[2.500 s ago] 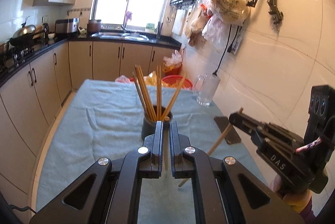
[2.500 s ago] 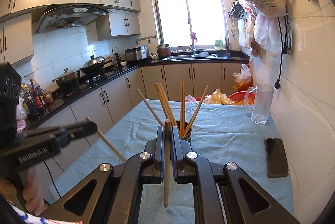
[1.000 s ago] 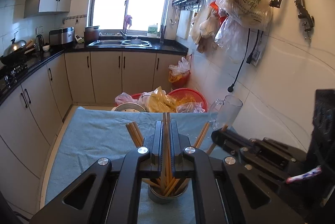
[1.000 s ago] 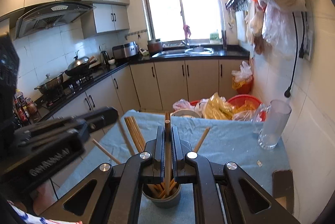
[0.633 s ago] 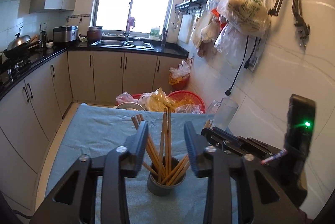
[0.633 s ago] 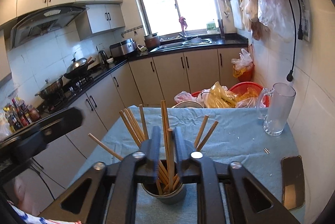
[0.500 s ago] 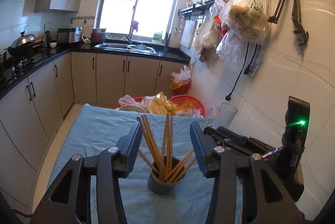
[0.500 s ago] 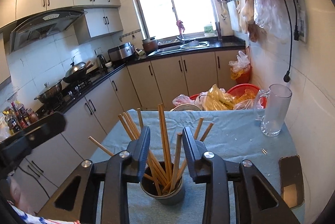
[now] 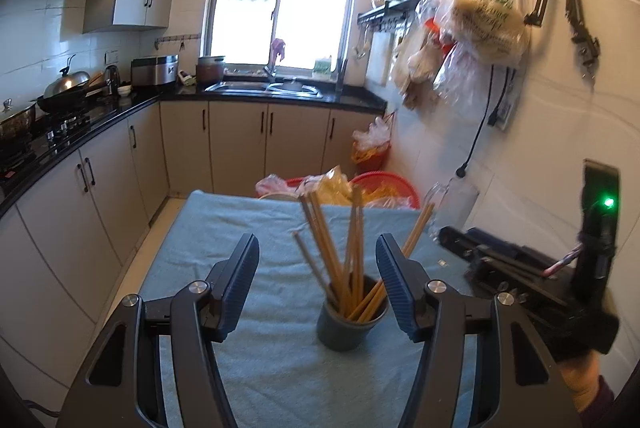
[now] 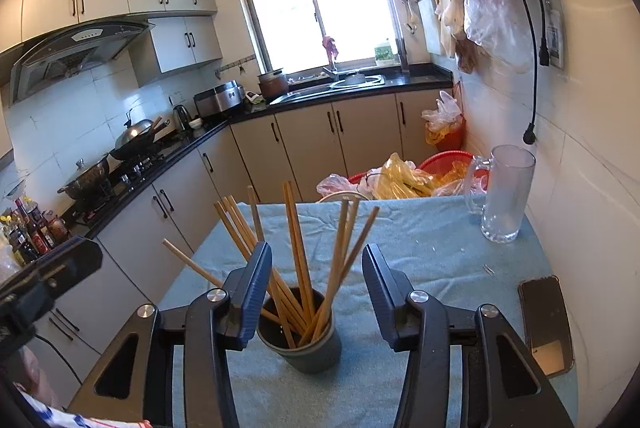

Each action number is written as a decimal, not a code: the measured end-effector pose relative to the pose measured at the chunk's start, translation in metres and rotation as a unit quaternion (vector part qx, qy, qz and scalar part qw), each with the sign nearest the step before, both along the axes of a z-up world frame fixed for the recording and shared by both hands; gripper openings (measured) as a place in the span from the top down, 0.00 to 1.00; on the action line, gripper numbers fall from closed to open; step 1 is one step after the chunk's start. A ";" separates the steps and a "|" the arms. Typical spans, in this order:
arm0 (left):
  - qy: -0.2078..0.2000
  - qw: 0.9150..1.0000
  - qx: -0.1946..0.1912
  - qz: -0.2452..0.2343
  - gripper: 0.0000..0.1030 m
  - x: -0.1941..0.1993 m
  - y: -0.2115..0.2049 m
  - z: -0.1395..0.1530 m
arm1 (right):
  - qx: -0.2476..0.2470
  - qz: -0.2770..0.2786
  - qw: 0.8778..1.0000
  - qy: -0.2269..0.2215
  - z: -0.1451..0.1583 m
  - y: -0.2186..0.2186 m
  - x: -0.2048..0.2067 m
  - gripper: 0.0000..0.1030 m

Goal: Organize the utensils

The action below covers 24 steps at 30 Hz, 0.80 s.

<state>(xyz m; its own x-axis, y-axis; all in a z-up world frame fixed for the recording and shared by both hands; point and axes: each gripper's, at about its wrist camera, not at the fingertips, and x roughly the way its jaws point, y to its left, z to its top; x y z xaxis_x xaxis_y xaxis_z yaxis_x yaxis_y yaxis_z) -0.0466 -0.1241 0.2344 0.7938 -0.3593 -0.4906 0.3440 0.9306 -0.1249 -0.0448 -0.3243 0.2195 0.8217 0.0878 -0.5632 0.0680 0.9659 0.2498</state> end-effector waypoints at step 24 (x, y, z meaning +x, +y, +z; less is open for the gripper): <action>0.080 0.995 0.052 0.022 0.42 0.062 -0.001 -0.070 | 0.011 0.004 0.997 0.072 -0.058 -0.005 0.035 0.50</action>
